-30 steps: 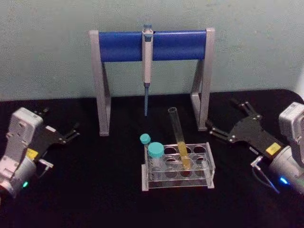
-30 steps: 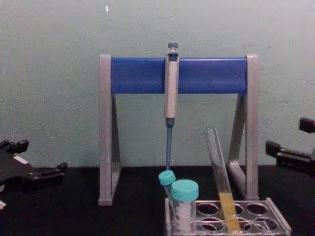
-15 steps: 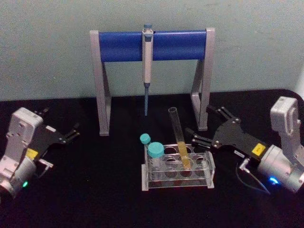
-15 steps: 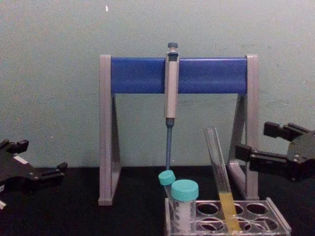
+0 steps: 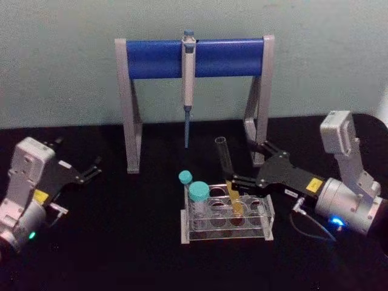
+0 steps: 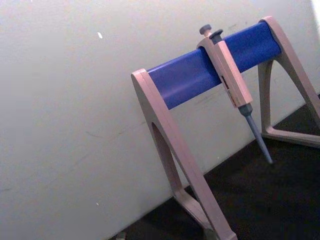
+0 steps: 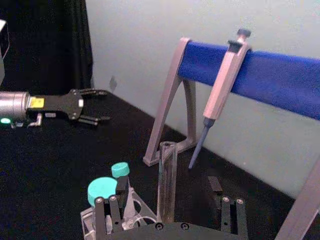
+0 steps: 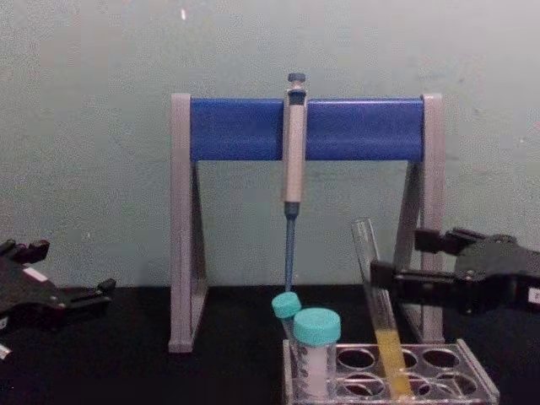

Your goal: Pick up the test tube from the test tube rack, shake it, then place it back into the test tube rack.

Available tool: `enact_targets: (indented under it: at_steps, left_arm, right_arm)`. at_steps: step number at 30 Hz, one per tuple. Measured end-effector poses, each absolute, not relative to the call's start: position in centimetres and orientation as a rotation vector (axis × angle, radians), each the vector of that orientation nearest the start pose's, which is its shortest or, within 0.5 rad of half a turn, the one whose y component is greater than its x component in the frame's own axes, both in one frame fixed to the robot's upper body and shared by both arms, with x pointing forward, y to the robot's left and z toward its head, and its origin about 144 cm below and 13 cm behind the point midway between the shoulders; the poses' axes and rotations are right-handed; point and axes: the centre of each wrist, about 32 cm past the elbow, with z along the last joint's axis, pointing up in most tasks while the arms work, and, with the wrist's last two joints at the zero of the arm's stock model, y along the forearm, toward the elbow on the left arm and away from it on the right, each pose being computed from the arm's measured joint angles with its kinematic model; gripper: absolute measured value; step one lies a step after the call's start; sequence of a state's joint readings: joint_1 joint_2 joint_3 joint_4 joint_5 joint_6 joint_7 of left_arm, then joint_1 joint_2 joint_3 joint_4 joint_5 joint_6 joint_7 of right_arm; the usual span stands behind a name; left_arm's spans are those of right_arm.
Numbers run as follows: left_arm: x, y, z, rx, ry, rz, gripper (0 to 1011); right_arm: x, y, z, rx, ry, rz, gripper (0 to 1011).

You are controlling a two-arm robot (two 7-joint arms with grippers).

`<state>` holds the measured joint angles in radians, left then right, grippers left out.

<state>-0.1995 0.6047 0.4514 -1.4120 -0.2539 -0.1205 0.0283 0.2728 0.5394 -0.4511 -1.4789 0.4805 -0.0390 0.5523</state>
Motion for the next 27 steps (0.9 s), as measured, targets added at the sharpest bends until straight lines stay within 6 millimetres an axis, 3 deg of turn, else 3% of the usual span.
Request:
enact_targets:
  at_steps: [27]
  left_arm:
    - [48.9, 31.0, 114.0, 0.305, -0.285, 1.248, 1001]
  right_arm:
    - [53.8, -26.4, 118.1, -0.172, -0.029, -0.631, 1000]
